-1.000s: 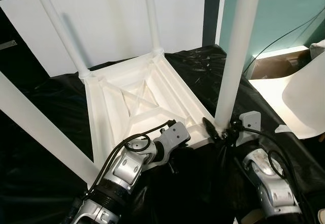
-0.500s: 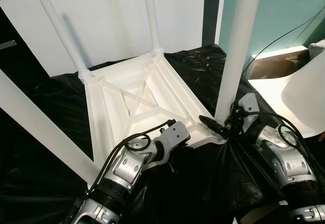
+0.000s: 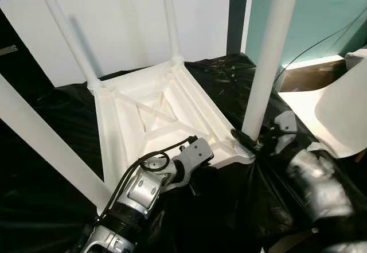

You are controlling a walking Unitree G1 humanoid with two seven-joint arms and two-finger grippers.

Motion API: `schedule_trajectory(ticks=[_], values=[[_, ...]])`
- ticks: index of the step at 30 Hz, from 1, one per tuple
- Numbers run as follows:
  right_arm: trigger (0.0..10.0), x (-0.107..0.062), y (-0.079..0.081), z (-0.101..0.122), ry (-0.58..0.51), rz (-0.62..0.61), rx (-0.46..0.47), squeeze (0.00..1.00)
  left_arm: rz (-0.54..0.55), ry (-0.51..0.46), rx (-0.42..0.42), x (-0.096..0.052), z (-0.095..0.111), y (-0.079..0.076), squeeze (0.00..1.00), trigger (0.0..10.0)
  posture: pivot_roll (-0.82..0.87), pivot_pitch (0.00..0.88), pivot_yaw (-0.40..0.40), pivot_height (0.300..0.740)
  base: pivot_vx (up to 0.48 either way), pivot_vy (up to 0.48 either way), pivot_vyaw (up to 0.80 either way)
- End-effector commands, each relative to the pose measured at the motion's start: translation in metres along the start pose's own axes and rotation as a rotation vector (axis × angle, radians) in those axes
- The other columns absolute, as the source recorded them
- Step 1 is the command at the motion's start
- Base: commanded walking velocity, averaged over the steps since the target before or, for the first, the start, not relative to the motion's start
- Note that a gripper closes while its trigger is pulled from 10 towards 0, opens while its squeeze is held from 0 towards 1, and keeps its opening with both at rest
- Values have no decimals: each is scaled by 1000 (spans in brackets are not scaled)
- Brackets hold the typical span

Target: Building children table

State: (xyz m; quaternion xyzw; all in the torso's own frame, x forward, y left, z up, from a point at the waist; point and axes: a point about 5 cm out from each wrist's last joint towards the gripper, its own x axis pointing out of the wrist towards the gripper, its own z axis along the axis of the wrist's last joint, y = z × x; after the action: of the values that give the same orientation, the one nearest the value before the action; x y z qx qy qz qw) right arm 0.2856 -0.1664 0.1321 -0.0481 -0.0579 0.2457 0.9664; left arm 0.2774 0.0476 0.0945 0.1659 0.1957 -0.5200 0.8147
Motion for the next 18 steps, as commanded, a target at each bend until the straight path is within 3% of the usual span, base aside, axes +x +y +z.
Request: schedule_trajectory(ticks=[1, 6, 9, 10, 11, 12, 13, 14, 17, 18], values=[[0, -6, 10, -7, -2, -190, 18, 0, 78, 113, -131, 2, -39, -5, 0, 10000, 5, 0, 54, 740, 0, 0, 0], [0, -12, 12, -10, -4, -309, 18, 0, 79, 129, -125, -3, -43, -2, 0, 10000, 7, 0, 58, 740, 0, 0, 0], [0, -12, 14, -11, -1, -304, 19, 0, 80, 131, -125, -3, -43, -2, 0, 10000, 8, 0, 56, 740, 0, 0, 0], [1765, -11, 16, -12, 5, -289, 22, 0, 81, 131, -126, -3, -43, -3, 0, 10000, 10, 0, 56, 740, 0, 0, 0], [1765, -11, 16, -12, 5, -289, 22, 0, 81, 131, -126, -3, -43, -3, 0, 10000, 10, 0, 56, 740, 0, 0, 0], [9725, -10, 18, -13, 12, -268, 23, 0, 80, 130, -128, -3, -44, -3, 0, 10000, 10, 0, 56, 740, 0, 0, 0], [9725, -10, 18, -13, 12, -268, 23, 0, 80, 130, -128, -3, -44, -3, 0, 10000, 10, 0, 56, 740, 0, 0, 0], [10000, -7, 26, -14, 24, -165, 35, 1000, 77, 129, -130, -2, -43, -5, 0, 10000, 6, 0, 57, 740, 0, 0, 0], [10000, -6, 28, -15, 28, -127, 38, 1000, 76, 128, -130, -1, -43, -5, 0, 10000, 6, 0, 57, 740, 0, 0, 0], [10000, -5, 27, -14, 33, -73, 29, 400, 74, 128, -129, -1, -43, -6, 0, 10000, 4, 0, 58, 740, 0, 0, 0]])
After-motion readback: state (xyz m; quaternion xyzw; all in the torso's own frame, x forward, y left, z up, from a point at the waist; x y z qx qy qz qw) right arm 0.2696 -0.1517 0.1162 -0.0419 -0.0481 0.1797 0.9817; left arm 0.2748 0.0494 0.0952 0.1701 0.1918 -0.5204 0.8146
